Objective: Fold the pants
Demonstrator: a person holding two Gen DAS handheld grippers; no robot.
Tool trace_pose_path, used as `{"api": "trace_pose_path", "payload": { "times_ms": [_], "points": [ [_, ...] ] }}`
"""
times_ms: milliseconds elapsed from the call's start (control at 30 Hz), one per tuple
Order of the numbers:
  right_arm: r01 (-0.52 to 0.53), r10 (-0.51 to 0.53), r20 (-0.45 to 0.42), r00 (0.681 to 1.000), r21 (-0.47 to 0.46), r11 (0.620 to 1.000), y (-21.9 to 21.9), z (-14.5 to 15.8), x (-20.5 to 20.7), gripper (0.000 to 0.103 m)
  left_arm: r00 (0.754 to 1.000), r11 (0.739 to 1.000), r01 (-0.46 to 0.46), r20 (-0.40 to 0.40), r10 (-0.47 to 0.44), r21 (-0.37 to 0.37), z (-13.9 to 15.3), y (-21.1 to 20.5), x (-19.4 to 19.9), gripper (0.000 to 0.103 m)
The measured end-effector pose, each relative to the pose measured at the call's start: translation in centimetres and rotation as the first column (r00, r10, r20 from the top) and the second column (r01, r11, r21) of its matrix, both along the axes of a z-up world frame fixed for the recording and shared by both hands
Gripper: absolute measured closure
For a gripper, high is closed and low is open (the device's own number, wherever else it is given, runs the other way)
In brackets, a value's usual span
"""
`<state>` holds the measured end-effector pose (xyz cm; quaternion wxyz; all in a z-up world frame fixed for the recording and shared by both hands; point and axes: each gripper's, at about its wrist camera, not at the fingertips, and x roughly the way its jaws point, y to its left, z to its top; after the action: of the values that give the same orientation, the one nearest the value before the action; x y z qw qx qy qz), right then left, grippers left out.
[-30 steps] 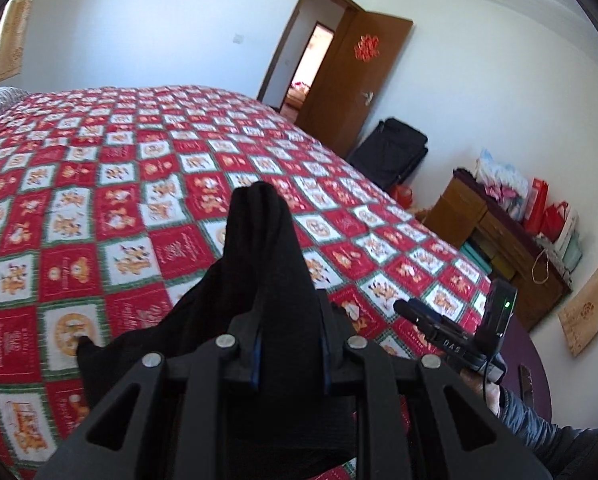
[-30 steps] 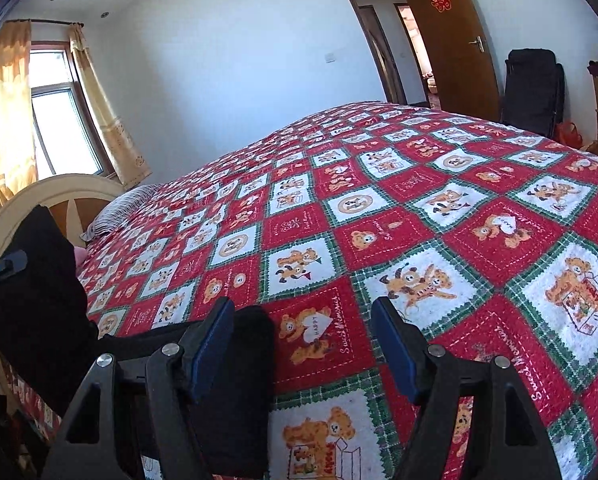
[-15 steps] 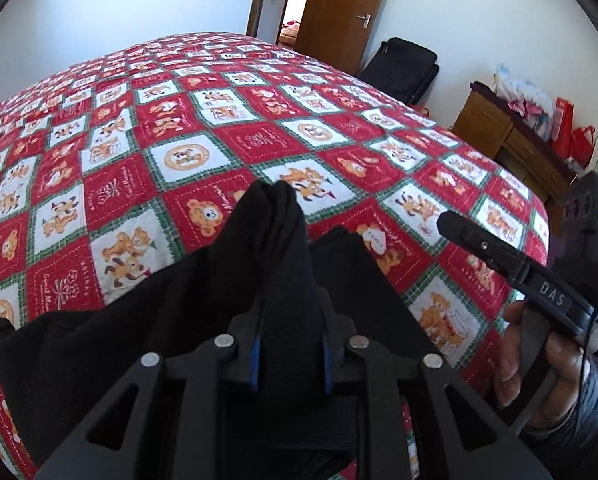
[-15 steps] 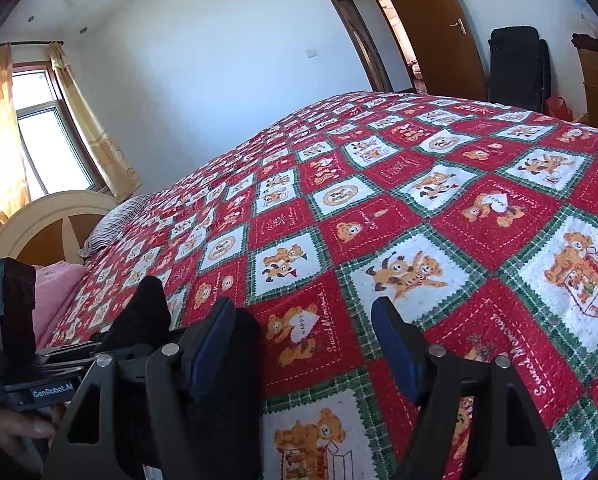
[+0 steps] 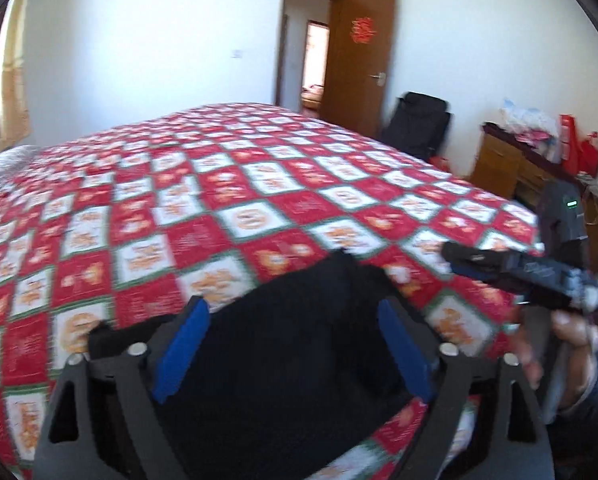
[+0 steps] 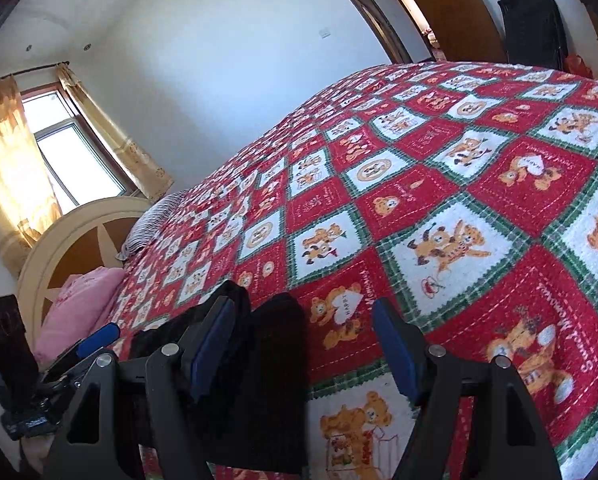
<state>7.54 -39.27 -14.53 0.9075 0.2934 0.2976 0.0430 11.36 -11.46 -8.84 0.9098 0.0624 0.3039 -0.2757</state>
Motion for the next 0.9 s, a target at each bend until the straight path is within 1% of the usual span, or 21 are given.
{"api": "trace_pose_path", "payload": {
  "times_ms": [100,133,167,267,333,400,467,533,567,600,633,667,700,733,833,900],
  "points": [
    [-0.075,0.076,-0.011,0.997,0.026,0.997,1.8,0.5,0.3,0.027,0.993,0.992,-0.12,0.026,0.119,0.05,-1.7,2.6,1.2,0.008],
    [-0.096,0.097,-0.019,0.995,0.032,0.995,2.4,0.5,0.5,0.022,0.989,0.988,-0.146,0.015,0.146,0.053,-2.3,3.2,1.7,0.007],
    [-0.112,0.113,-0.033,0.993,0.032,0.993,3.1,0.4,0.6,0.02,0.986,0.985,-0.168,-0.001,0.168,0.049,-2.8,3.8,2.2,0.007],
    [-0.176,0.178,-0.066,0.982,0.039,0.984,5.4,0.2,1.0,0.02,0.972,0.973,-0.229,-0.054,0.231,0.027,-4.6,5.8,3.2,0.007],
    [-0.213,0.214,-0.09,0.973,0.018,0.977,6.8,-0.1,1.3,0.02,0.967,0.969,-0.247,-0.064,0.248,0.023,-5.4,6.4,3.3,0.007],
    [-0.249,0.244,-0.125,0.962,-0.025,0.968,8.5,-0.5,1.6,0.02,0.964,0.967,-0.256,-0.073,0.256,0.02,-5.9,6.5,3.4,0.007],
    [-0.259,0.246,-0.15,0.958,-0.075,0.963,9.3,-1.2,1.9,0.02,0.961,0.964,-0.264,-0.081,0.264,0.01,-6.2,6.4,3.5,0.007],
    [-0.249,0.233,-0.154,0.96,-0.088,0.965,9.2,-1.7,1.9,0.02,0.963,0.966,-0.259,-0.079,0.258,0.005,-6.3,6.2,3.2,0.007],
    [-0.237,0.221,-0.155,0.963,-0.088,0.968,8.9,-1.8,1.9,0.023,0.964,0.967,-0.256,-0.075,0.256,0.006,-6.3,6.2,3.1,0.007],
    [-0.232,0.217,-0.15,0.965,-0.087,0.969,8.5,-1.7,1.9,0.033,0.965,0.967,-0.254,-0.072,0.254,0.007,-6.3,6.3,2.9,0.007],
    [-0.24,0.226,-0.145,0.963,-0.086,0.967,8.5,-1.5,1.9,0.063,0.965,0.967,-0.253,-0.069,0.253,0.004,-6.2,6.4,2.8,0.007],
    [-0.242,0.228,-0.139,0.964,-0.099,0.965,8.4,-1.1,1.7,0.076,0.964,0.966,-0.258,-0.07,0.258,-0.002,-6.1,6.6,2.8,0.007],
    [-0.241,0.228,-0.122,0.966,-0.105,0.965,8.3,-0.8,1.4,0.078,0.963,0.965,-0.263,-0.072,0.261,-0.011,-6.1,6.9,2.8,0.007],
    [-0.242,0.231,-0.103,0.967,-0.106,0.964,8.2,-0.3,1.0,0.085,0.961,0.964,-0.267,-0.075,0.265,-0.02,-6.0,7.1,2.8,0.007],
    [-0.23,0.225,-0.065,0.972,-0.094,0.969,7.4,0.5,-0.4,0.086,0.959,0.961,-0.274,-0.086,0.27,-0.043,-6.1,7.7,2.9,0.007],
    [-0.21,0.205,-0.062,0.977,-0.095,0.973,6.7,0.5,-1.1,0.086,0.96,0.962,-0.269,-0.096,0.264,-0.047,-6.3,7.7,2.8,0.007]
  ]
}}
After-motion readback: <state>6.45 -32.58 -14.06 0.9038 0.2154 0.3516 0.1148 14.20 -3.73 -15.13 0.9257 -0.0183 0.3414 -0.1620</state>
